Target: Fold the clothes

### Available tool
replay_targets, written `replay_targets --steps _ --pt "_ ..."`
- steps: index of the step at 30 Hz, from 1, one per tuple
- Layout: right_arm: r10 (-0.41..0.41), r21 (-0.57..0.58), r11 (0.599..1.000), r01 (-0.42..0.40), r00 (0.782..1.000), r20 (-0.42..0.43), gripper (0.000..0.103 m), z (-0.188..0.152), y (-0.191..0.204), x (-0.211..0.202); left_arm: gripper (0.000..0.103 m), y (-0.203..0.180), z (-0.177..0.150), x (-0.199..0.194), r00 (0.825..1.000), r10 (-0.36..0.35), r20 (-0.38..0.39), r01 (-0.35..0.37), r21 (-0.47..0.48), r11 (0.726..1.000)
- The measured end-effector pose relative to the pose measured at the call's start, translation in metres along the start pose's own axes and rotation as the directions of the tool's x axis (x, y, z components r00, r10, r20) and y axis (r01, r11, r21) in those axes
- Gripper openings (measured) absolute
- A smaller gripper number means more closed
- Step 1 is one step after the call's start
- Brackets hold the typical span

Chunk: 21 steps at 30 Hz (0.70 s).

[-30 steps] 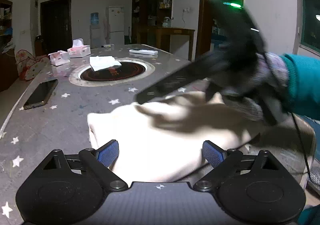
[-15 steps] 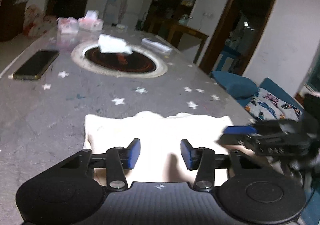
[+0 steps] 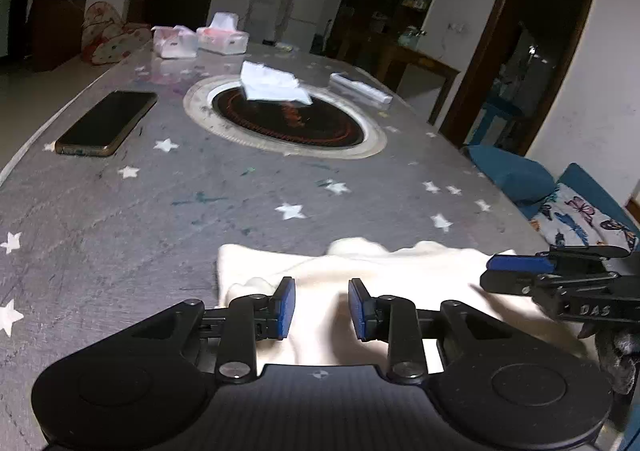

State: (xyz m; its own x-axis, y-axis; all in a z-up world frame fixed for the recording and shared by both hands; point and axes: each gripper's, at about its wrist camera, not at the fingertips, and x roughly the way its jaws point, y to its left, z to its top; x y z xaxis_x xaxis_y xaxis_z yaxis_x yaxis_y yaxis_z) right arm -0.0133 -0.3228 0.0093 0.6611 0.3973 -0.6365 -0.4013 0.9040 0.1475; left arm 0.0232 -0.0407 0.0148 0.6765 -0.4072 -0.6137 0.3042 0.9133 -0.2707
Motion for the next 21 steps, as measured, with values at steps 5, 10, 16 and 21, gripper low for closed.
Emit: replay_targets --steps 5,10,16,21 --pt "-0.013 -0.009 1.000 0.013 1.000 0.009 0.028 0.001 -0.005 -0.005 0.045 -0.005 -0.003 -0.010 1.000 0.002 0.030 -0.003 0.040 0.999" --pt "-0.005 -0.101 0.995 0.009 0.999 0.036 0.029 -0.007 0.012 -0.040 0.047 -0.025 -0.016 -0.031 0.996 -0.058 0.065 0.051 0.106 0.993" --pt "0.022 -0.187 0.982 -0.013 0.999 0.046 0.029 -0.035 0.042 -0.067 0.047 -0.043 -0.042 -0.047 0.994 -0.081 0.070 0.065 0.203 0.977" --pt "-0.032 -0.236 0.971 0.038 0.999 0.026 0.028 -0.063 0.056 -0.065 0.047 -0.045 -0.053 -0.050 0.996 -0.077 0.054 0.066 0.186 0.980"
